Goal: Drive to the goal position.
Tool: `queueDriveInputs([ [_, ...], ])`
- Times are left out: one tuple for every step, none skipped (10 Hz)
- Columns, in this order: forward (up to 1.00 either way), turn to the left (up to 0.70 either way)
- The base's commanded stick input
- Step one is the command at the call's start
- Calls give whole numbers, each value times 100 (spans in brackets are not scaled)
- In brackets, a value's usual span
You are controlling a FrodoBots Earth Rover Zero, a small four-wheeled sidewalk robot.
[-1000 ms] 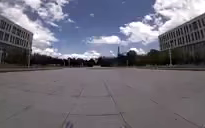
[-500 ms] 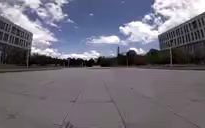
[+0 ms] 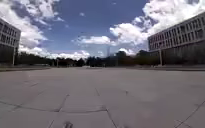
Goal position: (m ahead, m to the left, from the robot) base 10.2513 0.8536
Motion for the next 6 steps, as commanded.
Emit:
queueDriveInputs([
  [70,0],
  [70,0],
  [70,0],
  [70,0],
  [70,0],
  [70,0],
])
